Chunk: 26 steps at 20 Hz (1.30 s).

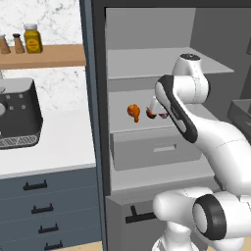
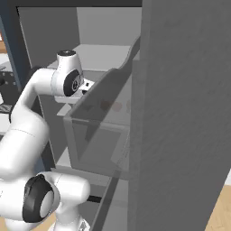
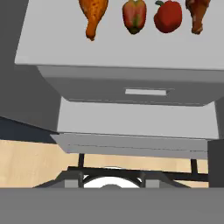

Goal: Place one bell pepper and one chicken drumstick in each tupperware on the nearby counter, to pack two identical lunches.

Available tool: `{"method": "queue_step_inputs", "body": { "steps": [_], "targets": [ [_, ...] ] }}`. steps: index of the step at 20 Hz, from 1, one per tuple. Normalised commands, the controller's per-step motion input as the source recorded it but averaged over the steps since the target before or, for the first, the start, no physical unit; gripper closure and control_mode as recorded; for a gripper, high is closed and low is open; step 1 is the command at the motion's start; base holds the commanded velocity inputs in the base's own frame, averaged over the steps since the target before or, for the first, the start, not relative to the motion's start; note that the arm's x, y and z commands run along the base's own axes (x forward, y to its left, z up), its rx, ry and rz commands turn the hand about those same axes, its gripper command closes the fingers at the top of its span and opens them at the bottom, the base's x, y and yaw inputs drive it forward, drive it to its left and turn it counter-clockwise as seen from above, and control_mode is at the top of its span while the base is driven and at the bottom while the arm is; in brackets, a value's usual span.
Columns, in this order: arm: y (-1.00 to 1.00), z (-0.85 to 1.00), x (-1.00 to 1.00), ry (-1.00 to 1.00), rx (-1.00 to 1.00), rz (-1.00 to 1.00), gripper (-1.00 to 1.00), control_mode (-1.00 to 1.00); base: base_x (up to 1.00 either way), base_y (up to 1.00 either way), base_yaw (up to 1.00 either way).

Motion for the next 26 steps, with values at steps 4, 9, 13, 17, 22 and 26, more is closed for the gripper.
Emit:
{"method": "queue_step_inputs", "body": {
  "steps": [4,9,13,17,22,26],
  "targets": [
    [-0.48,-0.25,0.17,-0.07,0.00,0.00,-1.00,-1.00,0.00,0.00,0.00],
    [-0.37,-0.33,0.39,-0.29,0.00,0.00,-1.00,-1.00,0.00,0.00,0.00],
    [0.54,0.00,0.27,-0.42,0.00,0.00,-1.00,-1.00,0.00,0.00,0.00],
    [0.74,-0.02,0.30,-0.19,0.00,0.00,-1.00,-1.00,0.00,0.00,0.00],
    [0.69,-0.08,0.44,-0.01,-0.01,0.00,-1.00,-1.00,0.00,0.00,0.00],
    [0.17,-0.02,0.14,0.00,-0.02,0.00,-1.00,-1.00,0.00,0.00,0.00]
  ]
}}
